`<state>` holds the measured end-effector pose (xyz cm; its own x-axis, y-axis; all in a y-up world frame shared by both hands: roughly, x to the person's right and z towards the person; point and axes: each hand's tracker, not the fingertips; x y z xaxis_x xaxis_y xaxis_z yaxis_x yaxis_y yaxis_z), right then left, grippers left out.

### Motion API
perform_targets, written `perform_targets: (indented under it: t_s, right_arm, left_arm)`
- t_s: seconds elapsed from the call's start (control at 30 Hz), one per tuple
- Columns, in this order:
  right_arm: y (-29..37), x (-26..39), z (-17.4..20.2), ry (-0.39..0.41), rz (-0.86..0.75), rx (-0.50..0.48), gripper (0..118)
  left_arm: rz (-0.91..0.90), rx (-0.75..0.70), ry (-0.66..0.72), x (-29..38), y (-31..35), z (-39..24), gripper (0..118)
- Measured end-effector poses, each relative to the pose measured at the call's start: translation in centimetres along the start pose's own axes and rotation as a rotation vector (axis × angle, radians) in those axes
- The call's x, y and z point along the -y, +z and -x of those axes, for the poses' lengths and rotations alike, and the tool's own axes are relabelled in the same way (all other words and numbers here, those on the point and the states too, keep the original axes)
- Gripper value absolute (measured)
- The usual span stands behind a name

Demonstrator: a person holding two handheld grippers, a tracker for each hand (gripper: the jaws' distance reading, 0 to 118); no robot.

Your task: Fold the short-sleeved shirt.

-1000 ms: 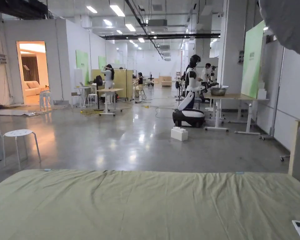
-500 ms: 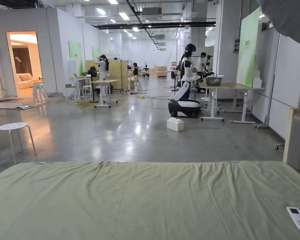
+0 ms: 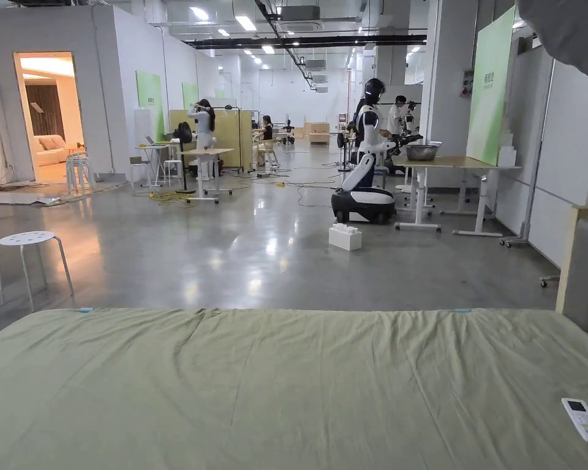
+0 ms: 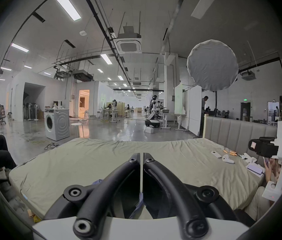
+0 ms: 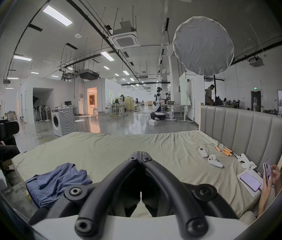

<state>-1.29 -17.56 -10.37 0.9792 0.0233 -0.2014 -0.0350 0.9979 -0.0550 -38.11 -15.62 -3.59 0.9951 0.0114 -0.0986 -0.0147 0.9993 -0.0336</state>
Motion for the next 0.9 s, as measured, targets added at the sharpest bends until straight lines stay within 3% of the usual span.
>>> perform_targets:
  t_s: [0.9]
  right_arm:
    - [0.04,0.02,0.11,-0.014,0.007,-0.016,0]
  left_arm:
    - [0.045,0.027,-0.029,0.35,-0.38,-0.06,2]
